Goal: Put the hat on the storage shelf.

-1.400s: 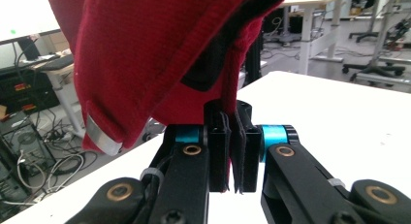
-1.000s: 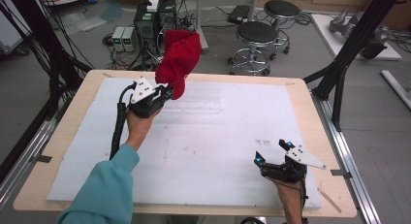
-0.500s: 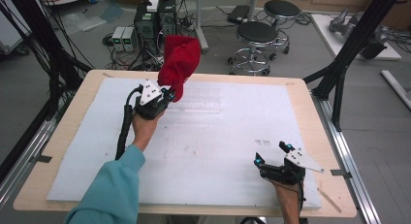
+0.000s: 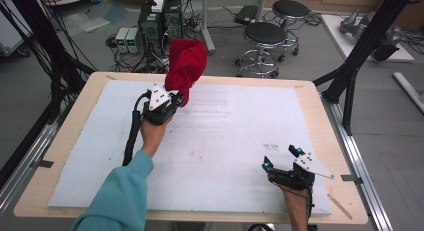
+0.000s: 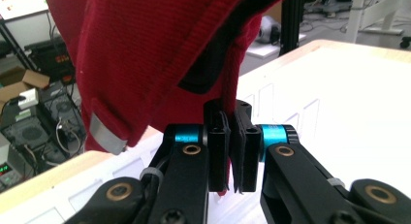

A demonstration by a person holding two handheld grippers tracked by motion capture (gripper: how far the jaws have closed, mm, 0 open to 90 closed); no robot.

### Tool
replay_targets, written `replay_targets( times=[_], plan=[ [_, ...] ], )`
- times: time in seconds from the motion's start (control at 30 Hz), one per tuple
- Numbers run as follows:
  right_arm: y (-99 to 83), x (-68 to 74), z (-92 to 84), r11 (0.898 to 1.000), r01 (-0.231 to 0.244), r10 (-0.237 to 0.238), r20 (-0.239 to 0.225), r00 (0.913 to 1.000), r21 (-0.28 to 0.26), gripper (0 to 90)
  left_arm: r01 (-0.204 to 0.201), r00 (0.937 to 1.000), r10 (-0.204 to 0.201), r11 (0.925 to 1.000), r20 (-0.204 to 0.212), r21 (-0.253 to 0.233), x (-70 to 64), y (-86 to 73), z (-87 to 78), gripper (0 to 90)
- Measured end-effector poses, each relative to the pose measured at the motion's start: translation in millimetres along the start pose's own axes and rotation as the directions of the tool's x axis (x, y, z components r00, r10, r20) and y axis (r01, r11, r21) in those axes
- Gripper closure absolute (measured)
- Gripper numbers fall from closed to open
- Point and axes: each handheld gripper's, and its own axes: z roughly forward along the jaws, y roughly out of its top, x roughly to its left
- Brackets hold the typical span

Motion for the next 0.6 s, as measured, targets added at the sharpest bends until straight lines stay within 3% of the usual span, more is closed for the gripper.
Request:
replay_targets(
  times=[0.3,0.6],
  plan=[
    [-0.2,-0.4,-0.1,1.0,-0.007,0.007,-0.003,1.0,0.002,0.4,0.048,0.9989,-0.048,0.9986,-0.002,0.022,0.1,-14.2,4.8,86.1],
    [-1.2,0.9,-1.0,1.0,0.011,-0.011,0.009,0.9999,-0.01,0.5,0.04,0.9992,-0.04,0.9985,0.005,0.039,-0.9,-15.3,3.4,85.9]
  ],
)
